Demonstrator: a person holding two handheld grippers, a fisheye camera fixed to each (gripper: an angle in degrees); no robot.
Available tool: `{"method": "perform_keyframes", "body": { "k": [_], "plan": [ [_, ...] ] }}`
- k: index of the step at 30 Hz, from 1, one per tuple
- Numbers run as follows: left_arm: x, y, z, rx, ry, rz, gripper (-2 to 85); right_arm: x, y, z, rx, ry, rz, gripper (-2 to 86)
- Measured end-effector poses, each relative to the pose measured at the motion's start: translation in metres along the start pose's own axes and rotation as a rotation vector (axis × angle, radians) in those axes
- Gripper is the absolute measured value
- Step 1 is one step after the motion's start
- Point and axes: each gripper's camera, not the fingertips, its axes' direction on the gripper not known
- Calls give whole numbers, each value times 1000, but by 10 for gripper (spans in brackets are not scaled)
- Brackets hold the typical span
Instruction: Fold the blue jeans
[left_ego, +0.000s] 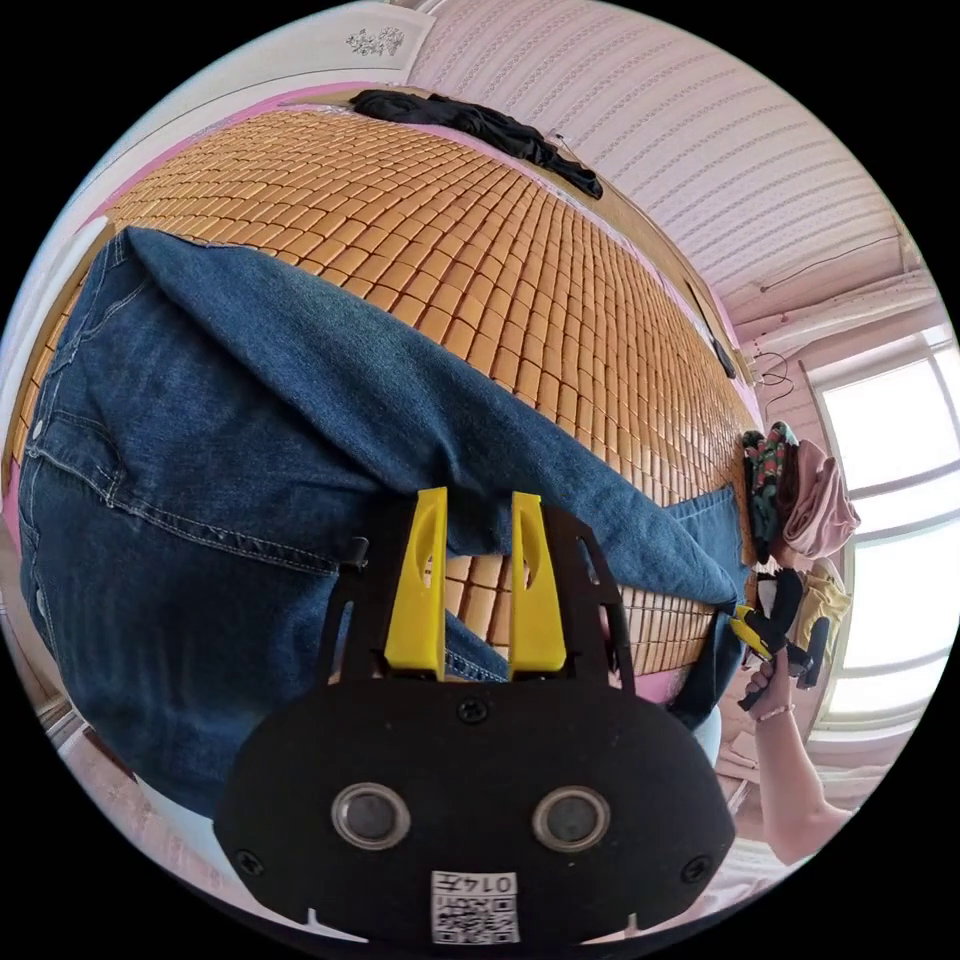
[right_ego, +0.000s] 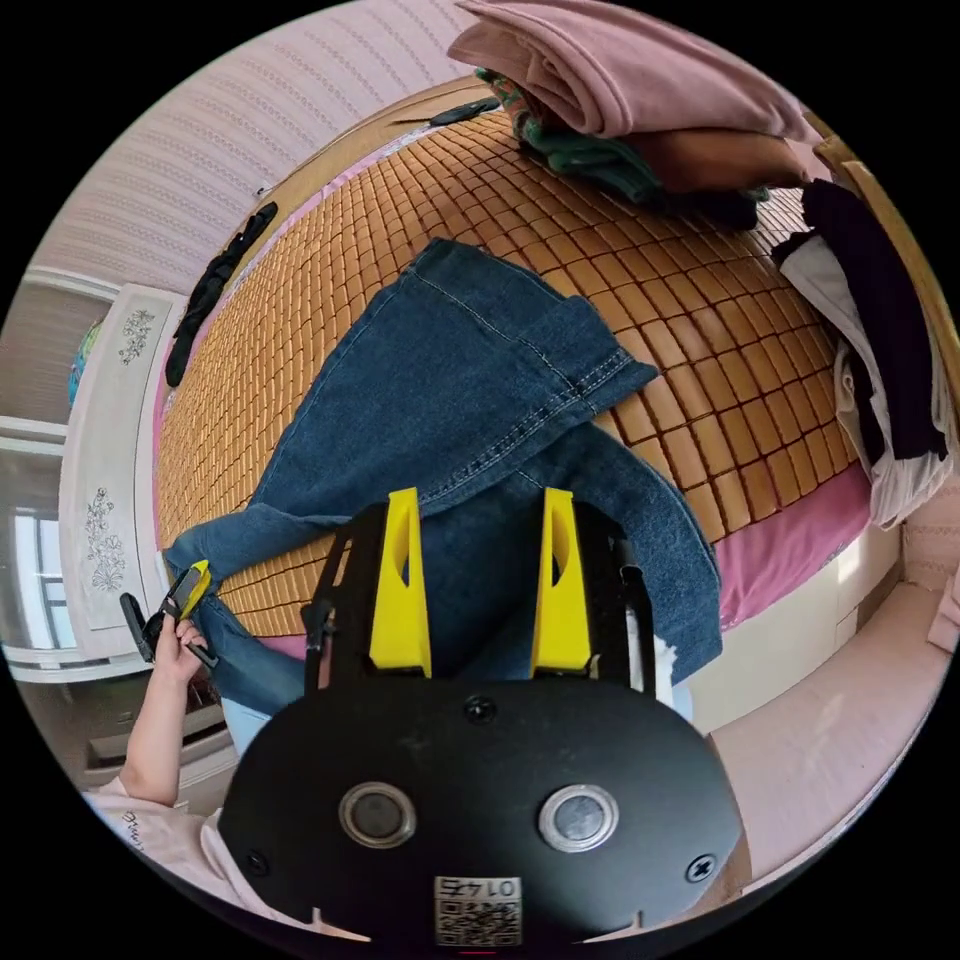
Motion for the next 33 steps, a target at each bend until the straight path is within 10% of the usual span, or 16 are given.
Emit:
{"method": "perform_keyframes", "body": {
  "k": [10,24,33],
  "plan": [
    [-15,-1,10,-7,-4,56,-8,10,-13,-14,38,-107,83,40],
    [-26,23,-130,297,276,280,-7,-67,66,-221,143,-295,-424,3],
    [-4,-10,-44,182,141,216,49,-90,25,-80,55,-12,-285,120]
  ]
}}
